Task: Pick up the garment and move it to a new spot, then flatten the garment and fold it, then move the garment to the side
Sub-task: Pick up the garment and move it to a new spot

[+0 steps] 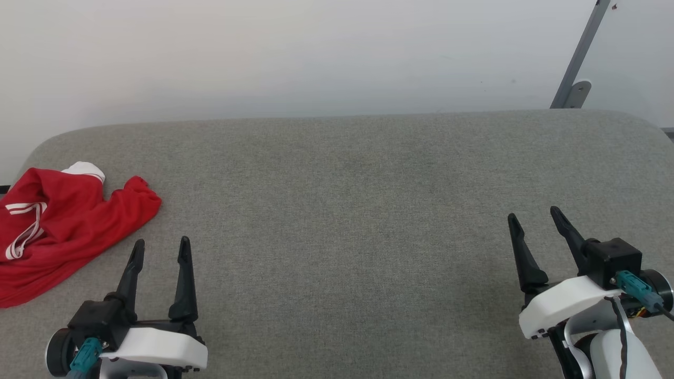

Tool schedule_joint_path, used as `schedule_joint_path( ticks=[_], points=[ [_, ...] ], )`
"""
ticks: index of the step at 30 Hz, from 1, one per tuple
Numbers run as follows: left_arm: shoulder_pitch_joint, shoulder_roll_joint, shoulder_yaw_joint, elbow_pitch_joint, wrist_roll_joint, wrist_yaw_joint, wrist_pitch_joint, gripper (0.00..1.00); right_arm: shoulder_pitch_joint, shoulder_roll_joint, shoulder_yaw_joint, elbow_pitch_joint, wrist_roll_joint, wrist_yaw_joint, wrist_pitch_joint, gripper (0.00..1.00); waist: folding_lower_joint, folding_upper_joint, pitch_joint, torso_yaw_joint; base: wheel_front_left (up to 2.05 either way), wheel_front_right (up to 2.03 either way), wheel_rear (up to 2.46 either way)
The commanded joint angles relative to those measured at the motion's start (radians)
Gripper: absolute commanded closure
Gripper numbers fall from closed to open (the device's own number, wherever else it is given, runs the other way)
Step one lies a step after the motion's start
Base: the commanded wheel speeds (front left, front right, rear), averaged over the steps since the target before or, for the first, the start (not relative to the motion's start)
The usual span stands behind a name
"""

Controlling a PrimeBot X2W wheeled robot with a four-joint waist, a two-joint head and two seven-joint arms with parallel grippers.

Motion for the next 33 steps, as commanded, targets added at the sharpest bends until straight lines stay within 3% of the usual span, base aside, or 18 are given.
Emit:
schedule_joint_path(
  ticks=[1, 8, 15, 33],
  points=[
    [0.001, -0.002, 0.004, 0.003, 0.009, -0.002, -0.003, 0.0, -0.001, -0.001, 0.0, -0.003, -0.001, 0.0, -0.004, 0.0, 0.0, 0.0, 0.001, 0.0, 0.0, 0.0, 0.0],
    [-0.009, -0.007, 0.029, 0.021, -0.008, 0.007, -0.002, 0.0, 0.002, 0.002, 0.005, -0.01, -0.002, 0.0, -0.004, 0.0, 0.0, 0.0, -0.001, 0.018, 0.0, 0.0, 0.0],
    [-0.009, -0.002, 0.06, 0.048, -0.027, 0.025, -0.002, 0.0, 0.002, 0.001, 0.048, -0.022, 0.011, 0.0, 0.008, 0.0, 0.0, 0.0, -0.011, 0.091, 0.0, 0.0, 0.0],
    [0.026, 0.013, 0.104, 0.02, -0.059, 0.084, 0.037, 0.0, -0.038, -0.012, 0.182, 0.004, 0.085, 0.0, 0.017, 0.0, 0.0, 0.0, -0.035, 0.419, 0.0, 0.0, 0.0]
  ],
)
